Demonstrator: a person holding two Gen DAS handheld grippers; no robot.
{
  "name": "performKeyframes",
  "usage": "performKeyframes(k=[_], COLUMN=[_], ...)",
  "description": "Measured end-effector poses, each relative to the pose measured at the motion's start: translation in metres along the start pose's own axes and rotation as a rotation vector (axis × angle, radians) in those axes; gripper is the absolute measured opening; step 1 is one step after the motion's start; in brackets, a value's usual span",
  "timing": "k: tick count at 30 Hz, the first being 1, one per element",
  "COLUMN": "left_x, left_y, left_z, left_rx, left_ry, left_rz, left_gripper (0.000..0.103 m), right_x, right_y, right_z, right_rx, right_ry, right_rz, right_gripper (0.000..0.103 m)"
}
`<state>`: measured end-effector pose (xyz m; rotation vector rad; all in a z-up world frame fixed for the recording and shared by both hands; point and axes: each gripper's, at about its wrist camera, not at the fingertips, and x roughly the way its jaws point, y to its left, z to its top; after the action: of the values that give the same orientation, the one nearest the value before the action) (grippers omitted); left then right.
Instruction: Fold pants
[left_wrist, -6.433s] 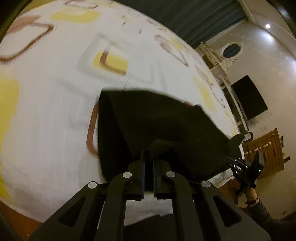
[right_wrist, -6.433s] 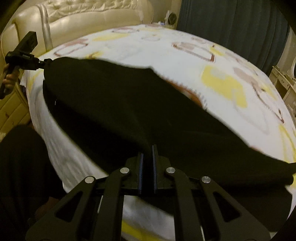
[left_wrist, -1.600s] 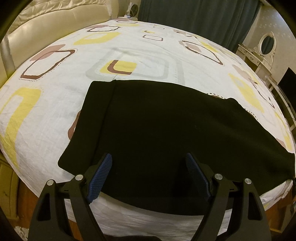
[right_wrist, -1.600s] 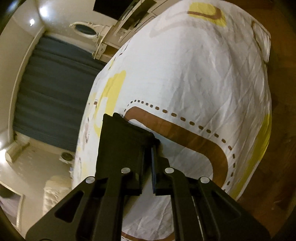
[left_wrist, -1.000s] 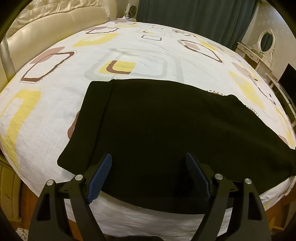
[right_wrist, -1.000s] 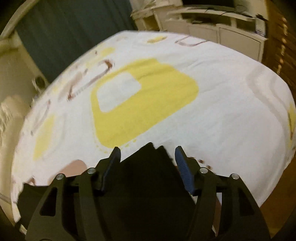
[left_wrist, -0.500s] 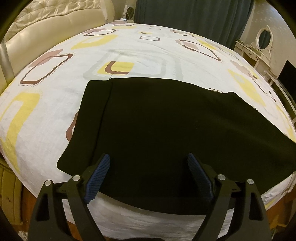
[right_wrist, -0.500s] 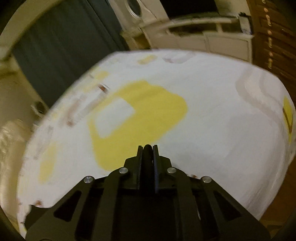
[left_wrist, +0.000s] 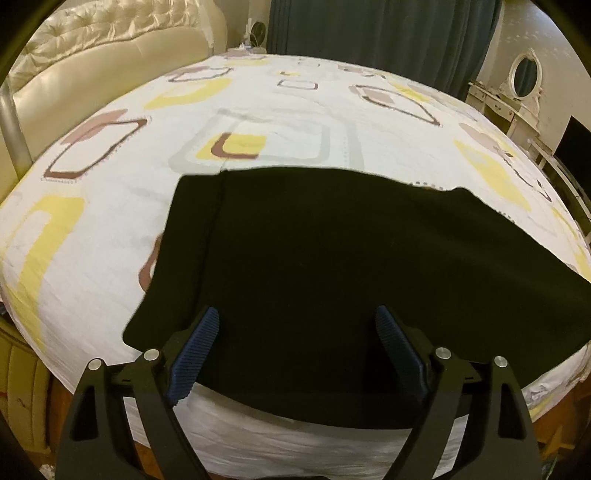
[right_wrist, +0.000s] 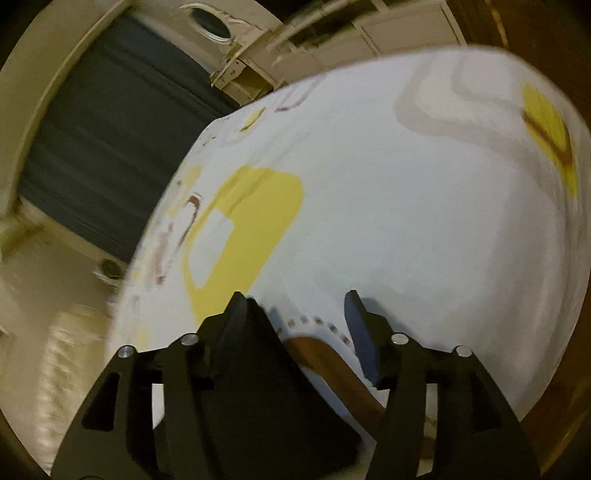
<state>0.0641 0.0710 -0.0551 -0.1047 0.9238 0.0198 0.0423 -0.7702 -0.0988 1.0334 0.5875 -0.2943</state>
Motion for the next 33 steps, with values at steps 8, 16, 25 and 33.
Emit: performKeyframes(k=[8,16,25,33], left_x=[-0.003,-0.01,-0.03,-0.049], left_y=[0.003,0.007,0.026,0.036], left_z=[0.004,0.007,0.007,0.011], left_rx=[-0.03,-0.057,-0.091,-0.13], left_ry=[0.006,0.016,0.047,0.012], left_rz=[-0.016,-0.026,-0.008,-0.022], left_gripper=[0.086,0.086,0.086,0.086], right_x=[0.005,0.027,-0.018,-0.061], right_y=[-0.012,0.034,0.103,0.186], right_z=[-0.027,-0.063,-0.073,-0.092], right_rx=[0.007,-0.136,-0.172,-0.293], right_ry=[0.205,0.269,0.117,0.086], right_rz=[0.18,0.065,0.153,0.257], right_gripper=[0.06,0.019,0.018,0.018])
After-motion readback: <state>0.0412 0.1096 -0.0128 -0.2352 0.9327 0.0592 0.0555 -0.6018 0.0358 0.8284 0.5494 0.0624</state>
